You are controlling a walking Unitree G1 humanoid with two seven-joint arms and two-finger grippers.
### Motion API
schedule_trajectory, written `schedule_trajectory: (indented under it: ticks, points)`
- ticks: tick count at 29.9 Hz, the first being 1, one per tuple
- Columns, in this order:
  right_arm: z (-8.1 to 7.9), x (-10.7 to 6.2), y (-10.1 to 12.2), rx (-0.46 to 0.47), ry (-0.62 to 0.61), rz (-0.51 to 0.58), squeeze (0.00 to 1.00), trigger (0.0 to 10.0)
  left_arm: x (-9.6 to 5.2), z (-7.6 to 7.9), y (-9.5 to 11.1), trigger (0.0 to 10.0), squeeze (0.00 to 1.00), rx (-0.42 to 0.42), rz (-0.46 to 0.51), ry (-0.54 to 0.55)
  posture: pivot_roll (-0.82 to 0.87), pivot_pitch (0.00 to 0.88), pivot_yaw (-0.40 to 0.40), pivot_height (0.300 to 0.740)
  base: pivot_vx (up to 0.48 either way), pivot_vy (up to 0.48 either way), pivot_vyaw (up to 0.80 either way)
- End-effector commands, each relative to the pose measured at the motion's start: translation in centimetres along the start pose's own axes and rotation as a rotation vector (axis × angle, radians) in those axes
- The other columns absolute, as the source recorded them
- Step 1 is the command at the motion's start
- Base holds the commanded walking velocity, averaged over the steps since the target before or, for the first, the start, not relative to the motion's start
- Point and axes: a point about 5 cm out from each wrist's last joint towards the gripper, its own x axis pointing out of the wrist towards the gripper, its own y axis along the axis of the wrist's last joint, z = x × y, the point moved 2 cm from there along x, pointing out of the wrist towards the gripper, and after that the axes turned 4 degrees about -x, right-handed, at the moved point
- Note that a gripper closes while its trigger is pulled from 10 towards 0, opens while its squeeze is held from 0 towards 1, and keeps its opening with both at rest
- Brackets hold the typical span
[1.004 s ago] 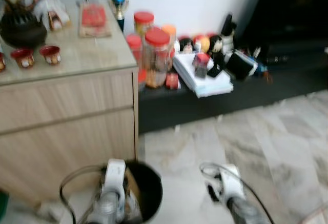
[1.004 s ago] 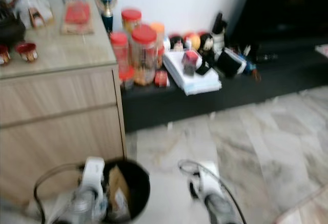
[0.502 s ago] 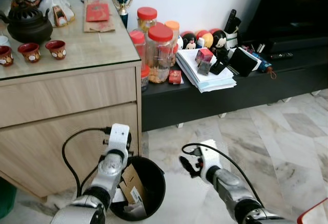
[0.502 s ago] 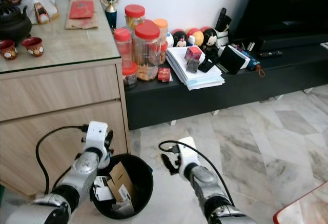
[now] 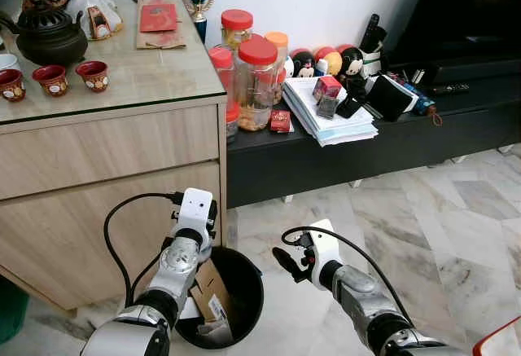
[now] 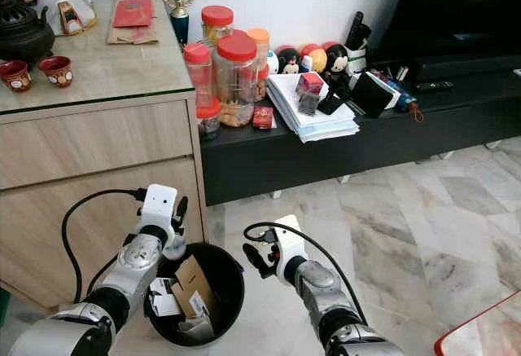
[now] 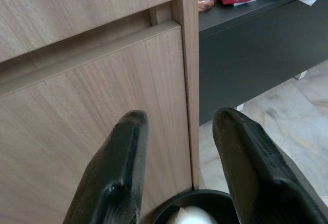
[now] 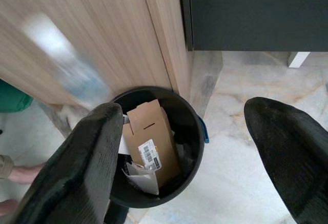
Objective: Picking trash to rubbish bin
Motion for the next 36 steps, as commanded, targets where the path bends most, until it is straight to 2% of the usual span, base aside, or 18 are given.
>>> schedule_trajectory:
  ticks: [1, 2, 3, 6, 11, 15, 18, 24, 26, 27, 28, 29, 32, 36]
  points:
    - [0.3, -0.3, -0.4, 0.000, -0.013, -0.005, 0.00, 10.0, 0.0, 0.4, -0.2, 10.0, 1.00, -0.010, -0.013, -0.021, 0.03, 0.086, -0.120, 0.740, 0.000, 0.000, 0.00]
    - [0.3, -0.4, -0.6, 0.002, -0.015, -0.009, 0.00, 10.0, -0.1, 0.5, -0.3, 10.0, 0.28, -0.006, -0.019, -0.026, 0.03, 0.086, -0.120, 0.740, 0.000, 0.000, 0.00]
    - [0.4, -0.4, -0.8, 0.003, -0.018, -0.015, 0.00, 10.0, -0.2, 0.5, -0.5, 10.0, 0.00, -0.007, -0.024, -0.031, 0.03, 0.088, -0.120, 0.740, 0.000, 0.000, 0.00]
    - [0.5, -0.7, -1.5, 0.007, -0.031, -0.035, 0.00, 10.0, -0.5, 0.4, -1.0, 10.0, 0.00, -0.016, -0.031, -0.035, 0.03, 0.090, -0.119, 0.740, 0.000, 0.000, 0.00]
    - [1.5, -1.8, -3.9, 0.025, -0.129, -0.116, 0.00, 10.0, -1.7, 0.0, -2.4, 10.0, 0.00, -0.030, -0.041, -0.025, 0.04, 0.094, -0.116, 0.740, 0.000, 0.000, 0.00]
    - [2.2, -2.5, -5.0, 0.031, -0.191, -0.152, 0.00, 10.0, -2.3, 0.1, -3.2, 10.0, 0.00, -0.029, -0.058, -0.032, 0.04, 0.094, -0.116, 0.740, 0.000, 0.000, 0.00]
    - [3.2, -3.8, -6.9, 0.073, -0.297, -0.211, 0.00, 10.0, -3.6, -0.1, -5.4, 10.0, 0.00, -0.053, -0.132, -0.020, 0.04, 0.095, -0.110, 0.740, 0.000, 0.000, 0.00]
    - [3.3, -4.1, -7.4, 0.090, -0.322, -0.227, 0.00, 10.0, -4.0, -0.2, -6.0, 10.0, 0.00, -0.056, -0.153, -0.017, 0.04, 0.094, -0.106, 0.740, 0.000, 0.000, 0.00]
    - [3.5, -6.0, -10.6, 0.115, -0.386, -0.331, 0.00, 10.0, -6.2, -0.4, -9.5, 10.0, 0.00, -0.073, -0.321, 0.019, 0.04, 0.090, -0.105, 0.740, 0.000, 0.000, 0.00]
    - [3.5, -6.0, -10.6, 0.115, -0.386, -0.331, 0.00, 10.0, -6.2, -0.4, -9.5, 10.0, 0.00, -0.073, -0.321, 0.019, 0.04, 0.090, -0.105, 0.740, 0.000, 0.000, 0.00]
    - [3.4, -7.1, -12.1, 0.131, -0.415, -0.376, 0.00, 10.0, -7.7, -0.6, -11.5, 10.0, 0.00, -0.130, -0.414, 0.064, 0.05, 0.087, -0.104, 0.740, 0.000, 0.000, 0.00]
    - [3.4, -7.1, -12.1, 0.131, -0.415, -0.376, 0.00, 10.0, -7.7, -0.6, -11.5, 10.0, 0.00, -0.130, -0.414, 0.064, 0.05, 0.087, -0.104, 0.740, 0.000, 0.000, 0.00]
    - [3.4, -7.5, -12.6, 0.151, -0.438, -0.368, 0.00, 10.0, -9.1, -0.8, -13.0, 10.0, 0.00, -0.179, -0.486, 0.103, 0.04, 0.088, -0.097, 0.740, 0.000, 0.000, 0.00]
    - [3.4, -7.6, -12.7, 0.153, -0.444, -0.375, 0.00, 10.0, -10.1, -0.6, -14.0, 10.0, 0.00, -0.165, -0.538, 0.094, 0.04, 0.085, -0.095, 0.740, 0.000, 0.000, 0.00]
